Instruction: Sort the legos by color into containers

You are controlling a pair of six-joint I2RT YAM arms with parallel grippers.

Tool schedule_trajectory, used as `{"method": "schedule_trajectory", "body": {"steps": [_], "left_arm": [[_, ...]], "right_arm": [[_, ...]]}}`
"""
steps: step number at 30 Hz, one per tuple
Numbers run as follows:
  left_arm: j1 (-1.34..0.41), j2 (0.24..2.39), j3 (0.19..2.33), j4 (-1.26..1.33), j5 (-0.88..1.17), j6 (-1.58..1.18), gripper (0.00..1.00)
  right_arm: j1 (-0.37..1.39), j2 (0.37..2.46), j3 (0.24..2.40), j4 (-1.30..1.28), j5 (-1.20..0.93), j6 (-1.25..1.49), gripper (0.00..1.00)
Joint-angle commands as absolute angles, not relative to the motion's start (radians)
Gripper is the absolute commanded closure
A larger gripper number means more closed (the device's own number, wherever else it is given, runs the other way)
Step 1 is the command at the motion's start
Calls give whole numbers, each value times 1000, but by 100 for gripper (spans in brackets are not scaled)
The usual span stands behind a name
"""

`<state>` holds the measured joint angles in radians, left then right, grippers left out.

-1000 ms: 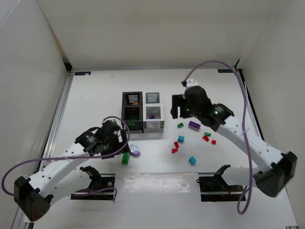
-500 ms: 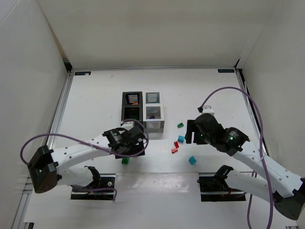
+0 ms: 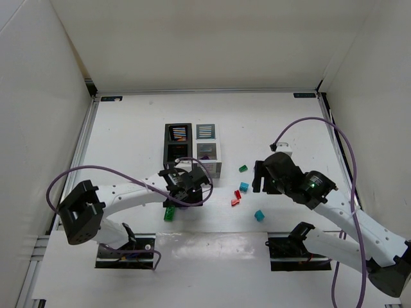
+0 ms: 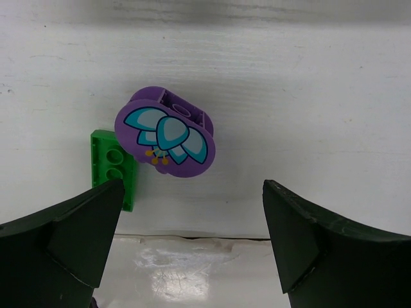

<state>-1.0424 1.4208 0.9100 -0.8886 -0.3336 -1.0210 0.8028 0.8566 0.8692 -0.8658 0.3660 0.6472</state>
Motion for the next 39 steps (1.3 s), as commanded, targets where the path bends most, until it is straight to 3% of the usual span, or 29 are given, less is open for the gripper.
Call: {"method": "schedule_trajectory", "body": {"steps": [1,10,19,39], "left_arm": [[-1034,1434,942,-885,-377,-1020,0],[-976,1513,946,-839,-377,-974,3],[-954,1539,953,-804,-334,-920,18],[-1003,1611,974,-862,-351,-957,19]], "right_arm": [[784,853,884,-850,371,640,21],[750,851,888,-851,356,626,21],[730,861,893,-859,348,618,21],[699,848,885,-873,356,604,21]]}}
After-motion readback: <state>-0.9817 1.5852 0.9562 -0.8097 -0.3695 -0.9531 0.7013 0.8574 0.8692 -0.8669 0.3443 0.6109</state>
